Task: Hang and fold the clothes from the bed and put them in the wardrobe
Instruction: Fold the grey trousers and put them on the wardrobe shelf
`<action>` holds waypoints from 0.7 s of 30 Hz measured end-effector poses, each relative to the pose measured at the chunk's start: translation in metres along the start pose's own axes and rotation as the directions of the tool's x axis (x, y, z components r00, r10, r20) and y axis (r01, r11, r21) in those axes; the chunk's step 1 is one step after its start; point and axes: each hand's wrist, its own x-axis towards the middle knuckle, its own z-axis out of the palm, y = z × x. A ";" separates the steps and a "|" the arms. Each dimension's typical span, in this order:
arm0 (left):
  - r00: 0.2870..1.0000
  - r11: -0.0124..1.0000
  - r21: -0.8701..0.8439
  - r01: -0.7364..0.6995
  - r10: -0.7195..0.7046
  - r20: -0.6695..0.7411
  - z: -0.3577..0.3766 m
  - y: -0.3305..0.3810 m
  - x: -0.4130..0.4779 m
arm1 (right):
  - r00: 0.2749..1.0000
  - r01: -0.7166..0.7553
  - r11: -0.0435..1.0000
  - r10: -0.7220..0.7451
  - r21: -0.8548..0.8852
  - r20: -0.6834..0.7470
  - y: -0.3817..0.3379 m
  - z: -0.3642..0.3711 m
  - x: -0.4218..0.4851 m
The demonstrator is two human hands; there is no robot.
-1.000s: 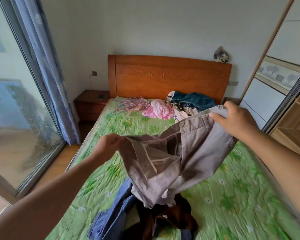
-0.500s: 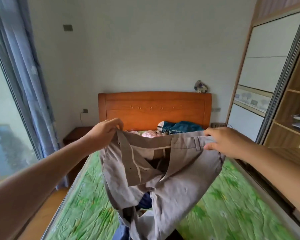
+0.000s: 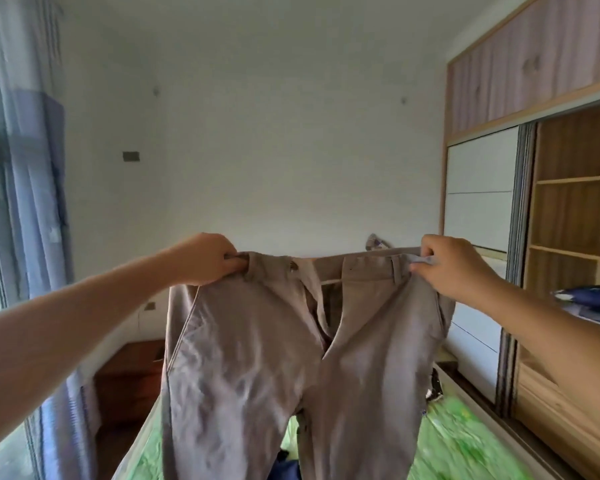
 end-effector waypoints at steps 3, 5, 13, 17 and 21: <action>0.998 0.999 0.033 0.018 -0.020 0.061 -0.001 0.006 0.010 | 0.999 0.001 0.998 -0.004 0.057 0.046 -0.005 0.000 -0.001; 0.997 1.000 0.024 0.010 -0.012 0.073 0.000 0.010 0.015 | 0.999 0.000 0.996 -0.004 0.087 0.048 -0.005 -0.002 -0.002; 0.979 0.999 -0.044 -0.010 0.019 0.201 -0.019 0.016 0.012 | 0.992 0.110 0.993 -0.112 0.051 0.051 0.006 -0.036 -0.003; 0.942 0.992 -0.084 0.091 -0.058 0.331 -0.049 0.047 -0.001 | 0.981 0.188 0.982 -0.189 0.029 0.033 0.010 -0.067 -0.006; 0.920 0.946 -0.275 0.169 -0.051 0.390 -0.092 0.100 -0.009 | 0.969 0.247 0.969 -0.247 -0.009 0.027 0.024 -0.112 -0.011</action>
